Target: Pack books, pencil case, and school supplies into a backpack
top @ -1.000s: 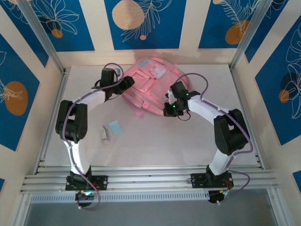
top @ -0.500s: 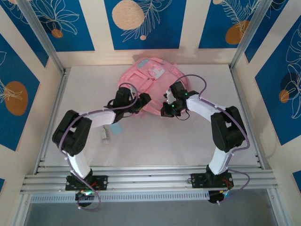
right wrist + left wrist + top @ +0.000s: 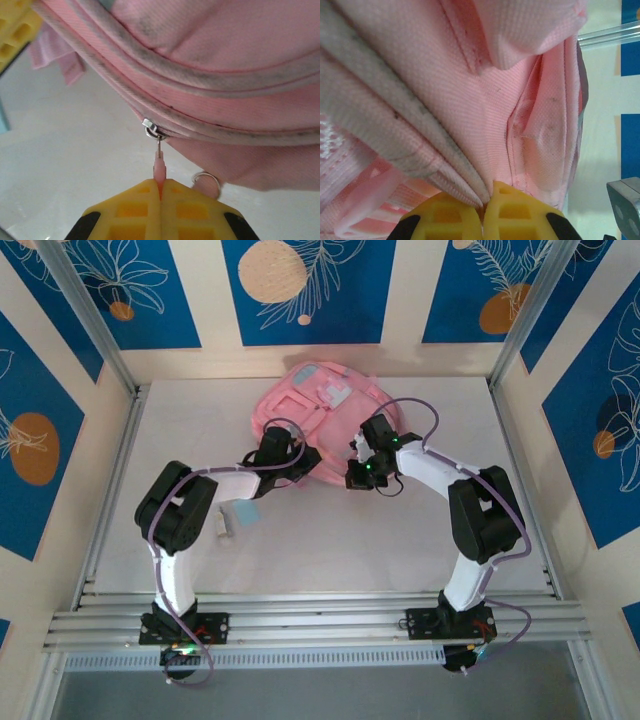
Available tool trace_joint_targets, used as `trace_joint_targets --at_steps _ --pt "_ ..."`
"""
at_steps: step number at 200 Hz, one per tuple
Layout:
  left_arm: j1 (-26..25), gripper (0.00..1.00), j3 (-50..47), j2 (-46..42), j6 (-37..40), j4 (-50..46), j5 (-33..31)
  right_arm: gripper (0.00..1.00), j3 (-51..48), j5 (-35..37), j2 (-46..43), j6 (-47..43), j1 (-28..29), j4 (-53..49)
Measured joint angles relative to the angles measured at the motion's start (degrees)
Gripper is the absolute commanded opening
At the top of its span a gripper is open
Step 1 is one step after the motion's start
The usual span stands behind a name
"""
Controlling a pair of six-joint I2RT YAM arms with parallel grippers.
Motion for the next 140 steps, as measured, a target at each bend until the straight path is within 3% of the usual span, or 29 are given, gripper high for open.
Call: trace_joint_targets --at_steps 36,94,140 --pt "0.2 0.0 -1.9 -2.1 0.6 0.4 0.9 0.0 1.0 7.5 -1.6 -2.9 -0.1 -4.2" --pt "0.7 0.0 -3.1 -5.6 2.3 -2.4 5.1 0.0 1.3 12.0 -3.5 -5.6 -2.3 -7.5" --pt "2.4 0.0 -3.0 -7.3 7.9 -7.6 8.9 0.0 3.4 15.3 -3.4 -7.9 -3.6 -9.3"
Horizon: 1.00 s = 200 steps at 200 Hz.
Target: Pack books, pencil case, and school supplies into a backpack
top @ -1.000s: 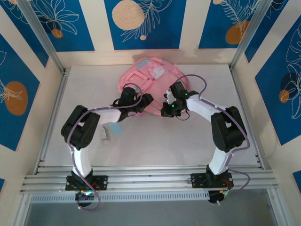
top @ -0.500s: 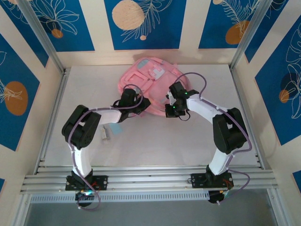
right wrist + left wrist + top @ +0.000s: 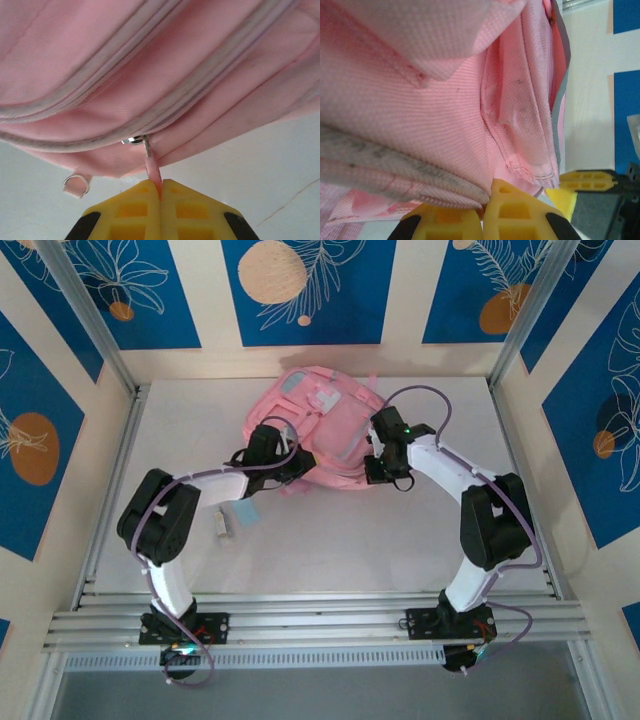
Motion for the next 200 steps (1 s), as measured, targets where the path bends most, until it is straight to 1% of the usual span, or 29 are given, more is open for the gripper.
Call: trace_joint_targets --at_steps 36,55,63,83,103,136,157,166,189,200 --pt "2.5 0.0 0.0 -1.1 5.2 -4.3 2.7 0.0 2.4 0.5 2.3 -1.5 -0.4 -0.6" --pt "4.6 0.0 0.0 -1.1 7.9 -6.5 4.1 0.0 1.9 -1.4 2.6 -1.5 -0.4 -0.2" --pt "5.6 0.0 0.2 -1.1 8.9 -7.5 4.6 0.0 1.2 -2.1 2.4 -1.2 -0.2 0.3" --pt "8.7 0.0 1.4 -0.9 11.0 -11.1 4.2 0.0 -2.1 -1.2 1.4 0.3 -0.2 -0.1" --pt "11.4 0.0 5.0 0.8 12.8 -14.5 3.5 0.0 -6.4 -1.4 0.4 2.4 0.8 -0.7" --pt "12.0 0.0 9.3 2.4 14.2 -17.6 3.1 0.0 -8.0 -1.4 -0.2 5.0 5.1 -1.7" --pt "12.0 0.0 9.5 2.4 15.5 -18.5 3.1 0.0 -7.0 -1.7 -1.0 6.2 5.4 -2.0" --pt "12.0 0.0 9.5 2.3 16.1 -18.6 3.1 0.05 -5.6 -2.1 -1.1 6.7 5.4 -2.3" --pt "12.0 0.0 8.4 1.4 17.6 -18.5 3.7 0.28 -0.6 -3.8 -1.1 7.6 5.4 -1.1" --pt "12.0 0.0 7.7 0.8 18.1 -18.5 4.2 0.35 1.4 -4.9 -1.1 8.5 5.6 0.0"
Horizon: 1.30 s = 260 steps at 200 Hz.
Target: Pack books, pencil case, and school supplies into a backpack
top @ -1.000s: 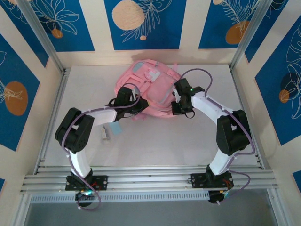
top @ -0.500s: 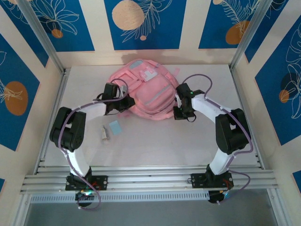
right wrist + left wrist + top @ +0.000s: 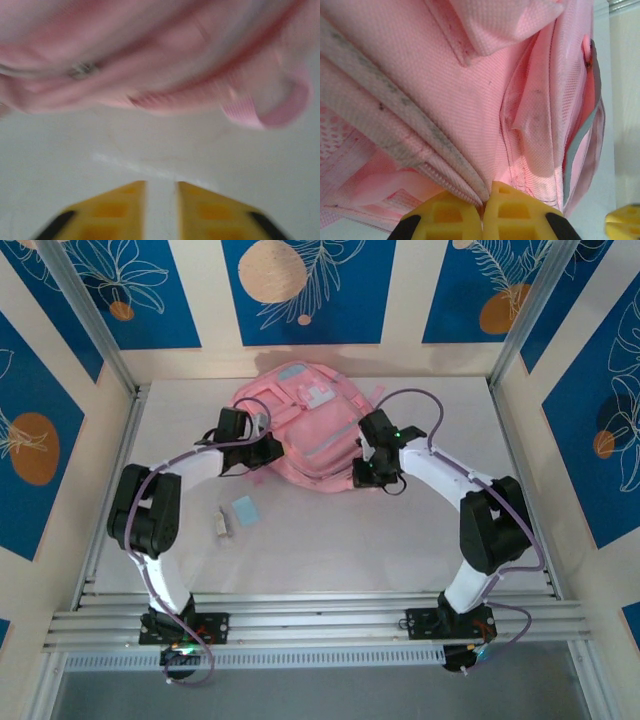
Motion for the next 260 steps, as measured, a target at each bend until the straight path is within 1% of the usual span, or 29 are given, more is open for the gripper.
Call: trace_joint_targets --at_steps 26,45,88,119,130,153,178,193,201,224,260 --pt "0.0 0.0 -1.2 -0.8 0.2 0.1 0.8 0.46 5.6 -1.7 1.4 1.2 0.9 2.1" --pt "0.0 0.0 -1.6 -0.9 -0.3 0.9 1.4 0.51 9.0 -2.1 4.1 1.5 2.6 3.9" --pt "0.1 0.0 -1.7 -1.2 -1.7 1.6 2.1 0.58 10.5 -0.4 11.4 0.6 8.0 5.7" --pt "0.1 0.0 -1.7 -1.2 -2.7 2.0 2.5 0.61 10.0 2.1 14.3 -0.1 9.2 6.4" --pt "0.1 0.0 -1.7 -1.2 -3.0 2.4 2.7 0.61 9.9 3.0 14.4 -0.1 9.4 6.6" --pt "0.1 0.0 -1.7 -1.2 -3.4 2.6 3.1 0.57 10.5 6.9 15.8 0.1 9.9 6.1" --pt "0.1 0.0 -1.7 -1.2 -3.4 2.6 3.5 0.56 11.1 10.6 17.3 0.6 10.5 5.6" --pt "0.1 0.0 -1.7 -1.2 -3.4 2.7 3.6 0.53 11.0 12.2 17.2 0.5 10.6 5.5" --pt "0.1 0.0 -1.7 -1.2 -3.4 2.8 3.7 0.52 10.8 12.8 17.2 0.5 10.6 5.5" --pt "0.3 0.0 -1.7 -1.2 -3.4 2.8 4.0 0.39 10.1 13.6 17.2 0.5 10.4 5.8" --pt "0.4 0.0 -1.7 -1.2 -3.4 2.8 4.5 0.38 10.1 12.6 18.5 0.8 10.0 6.9"
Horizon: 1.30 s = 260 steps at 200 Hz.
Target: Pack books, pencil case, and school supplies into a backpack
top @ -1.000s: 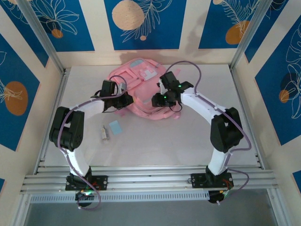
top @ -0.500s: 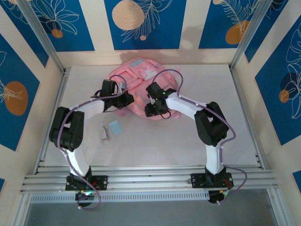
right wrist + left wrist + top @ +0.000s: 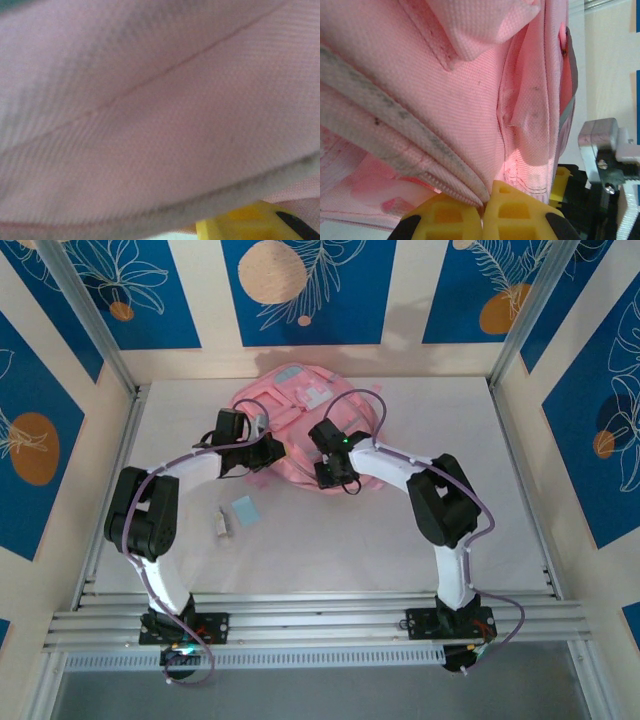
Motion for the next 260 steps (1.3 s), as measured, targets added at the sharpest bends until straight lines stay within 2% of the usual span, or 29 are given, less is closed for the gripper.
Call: trace_joint_targets --at_steps 11,56,93,119,162,202,222,233,260 --pt "0.0 0.0 -0.1 0.0 0.0 0.0 0.0 0.35 0.0 -0.8 0.4 0.4 -0.3 0.4" --pt "0.1 0.0 -0.3 0.0 0.0 0.0 0.0 0.0 -0.8 -6.1 1.0 4.7 -2.9 1.2" --pt "0.2 0.0 -0.4 0.0 -0.4 0.3 0.1 0.0 -4.2 -12.3 -2.0 7.7 -6.1 2.9" --pt "1.0 0.0 -0.4 0.0 -1.5 1.6 0.9 0.0 -7.6 -13.6 -7.3 8.0 -8.4 0.7" --pt "3.0 0.0 -0.4 0.1 -2.5 2.6 1.4 0.0 -9.4 -9.8 -14.8 4.5 -13.2 -5.6" --pt "3.1 0.0 -0.6 0.2 -2.6 3.2 2.0 0.0 -9.8 -7.9 -15.6 0.8 -14.1 -8.9" --pt "3.1 0.0 -1.8 0.1 -2.8 4.3 2.1 0.21 -9.3 -8.1 -15.6 1.3 -12.4 -9.1" --pt "3.0 0.0 -2.5 0.0 -3.0 5.0 2.0 0.29 -8.2 -8.1 -15.5 1.3 -10.7 -9.5" --pt "3.0 0.0 -3.7 -0.5 -3.0 6.1 2.0 0.36 -3.0 -8.6 -14.3 3.4 -5.4 -9.0"
